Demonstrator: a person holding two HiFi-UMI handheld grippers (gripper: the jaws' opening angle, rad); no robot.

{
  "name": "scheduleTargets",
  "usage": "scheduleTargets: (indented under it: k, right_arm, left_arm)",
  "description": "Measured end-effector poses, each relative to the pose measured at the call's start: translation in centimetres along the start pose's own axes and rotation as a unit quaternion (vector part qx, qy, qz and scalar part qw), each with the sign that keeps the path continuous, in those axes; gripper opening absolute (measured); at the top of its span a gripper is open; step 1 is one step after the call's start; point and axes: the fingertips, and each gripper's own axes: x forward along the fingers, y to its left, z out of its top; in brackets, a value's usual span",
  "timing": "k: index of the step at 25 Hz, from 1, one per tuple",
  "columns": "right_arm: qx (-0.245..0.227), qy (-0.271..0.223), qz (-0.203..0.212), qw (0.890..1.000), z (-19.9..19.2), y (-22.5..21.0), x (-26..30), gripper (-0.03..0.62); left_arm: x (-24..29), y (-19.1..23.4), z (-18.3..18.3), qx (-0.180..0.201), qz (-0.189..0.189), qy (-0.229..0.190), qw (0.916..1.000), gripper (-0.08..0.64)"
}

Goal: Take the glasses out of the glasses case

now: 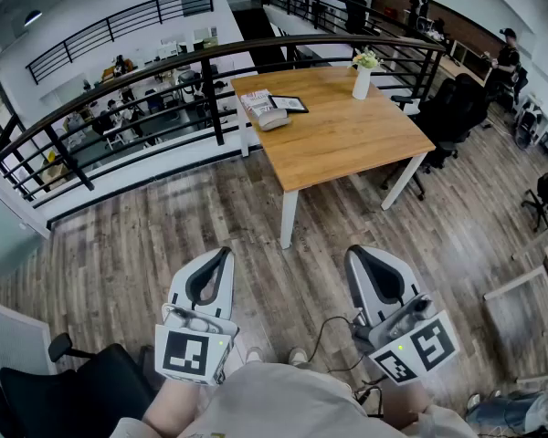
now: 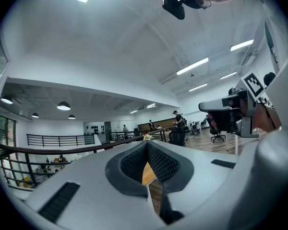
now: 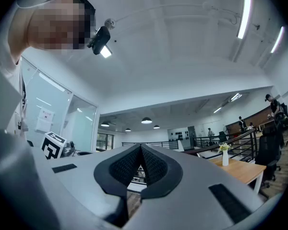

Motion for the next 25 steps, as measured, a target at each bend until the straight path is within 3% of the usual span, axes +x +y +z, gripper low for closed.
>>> scheduleTargets:
  k: [18,22,23,24,25]
  right_arm:
    - [-0.014,0.030,0.008,0.999,-1.3,-3.3,-0.1,0.026]
    - [-0.001,-0.006,0.001,1.000,-0.4,-4.7,-0.4,0.032]
    - [0.003,-0.018,-0.001,1.000,0.0,-5.0,-0.5,0.105]
    - [0.004,-0.024,-0.001,1.000,0.2,-5.3,-0.6,0.271]
    - [0.002,-0.024,-0.001,1.000,0.2,-5.7,-0.6,0.299]
  left_arm:
    - [3.0,-1.8,0.3,0.006,0.003,0.003,1.0000,0.014]
    - [3.9,-2.4,0.2,0.004,0.004,0.002,1.0000,0.014]
    - [4.1,-2.5,0.1,0.007,0.006,-0.001,1.0000,0.014]
    - [4.3,-2.5,0.1,0.009,0.008,-0.002,0.9999,0.014]
    - [4.5,-2.6,0.1,0.011,0.009,-0.003,0.9999,0.014]
